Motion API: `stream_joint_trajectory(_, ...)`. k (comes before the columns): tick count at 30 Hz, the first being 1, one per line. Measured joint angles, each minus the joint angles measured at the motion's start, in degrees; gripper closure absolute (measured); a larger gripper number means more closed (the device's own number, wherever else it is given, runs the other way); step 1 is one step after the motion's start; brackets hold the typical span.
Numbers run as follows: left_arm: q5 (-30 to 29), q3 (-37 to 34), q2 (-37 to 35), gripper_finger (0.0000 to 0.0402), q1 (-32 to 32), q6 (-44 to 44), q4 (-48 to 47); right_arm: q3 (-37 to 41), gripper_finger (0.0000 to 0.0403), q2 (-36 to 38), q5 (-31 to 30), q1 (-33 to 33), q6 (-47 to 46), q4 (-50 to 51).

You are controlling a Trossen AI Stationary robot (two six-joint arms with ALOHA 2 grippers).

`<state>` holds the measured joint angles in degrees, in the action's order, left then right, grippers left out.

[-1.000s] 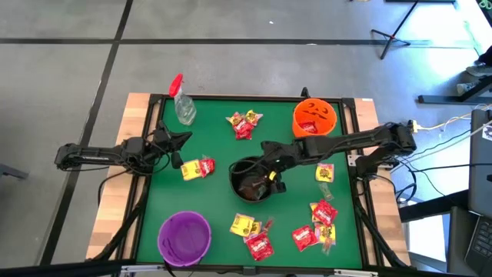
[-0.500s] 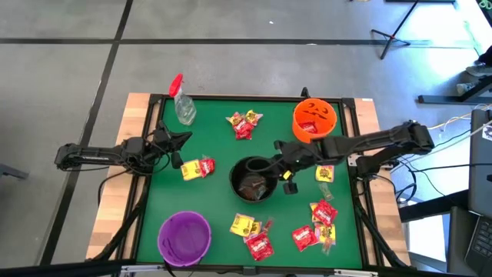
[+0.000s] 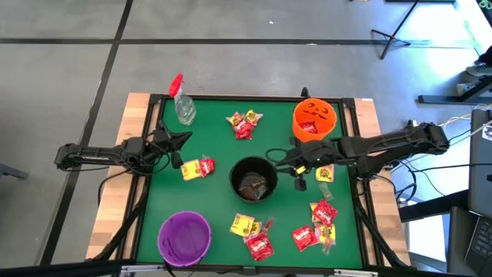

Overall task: Sort candy
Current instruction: Put the yellow candy into the purple bucket

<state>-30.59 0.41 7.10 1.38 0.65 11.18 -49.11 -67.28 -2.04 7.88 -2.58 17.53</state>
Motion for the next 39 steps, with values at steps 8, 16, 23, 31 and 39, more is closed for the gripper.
stream_joint_trajectory(8, 0.0, 0.0, 0.0, 0.0400, 0.0, 0.0, 0.0, 2.9, 0.0316, 2.2, -5.5, 0.0, -5.7, 10.0)
stream_joint_trajectory(16, 0.0, 0.0, 0.0, 0.0400, 0.0, -0.6, 0.1, 3.0, 0.0316, 2.2, -3.5, 0.1, -17.6, 22.0)
stream_joint_trajectory(23, 0.1, 0.0, 0.0, 0.0400, 0.0, -5.0, 2.1, 3.0, 0.0316, 2.2, -3.6, 0.1, -28.7, 36.3)
stream_joint_trajectory(31, 0.2, 0.0, 0.0, 0.0400, 0.0, -6.4, 2.2, 7.8, 0.0311, 2.2, -7.4, 0.0, -36.0, 39.7)
stream_joint_trajectory(39, 0.3, 0.0, 0.0, 0.0400, 0.0, -9.1, 2.2, 15.3, 0.0235, 2.2, -6.8, 0.0, -44.1, 39.1)
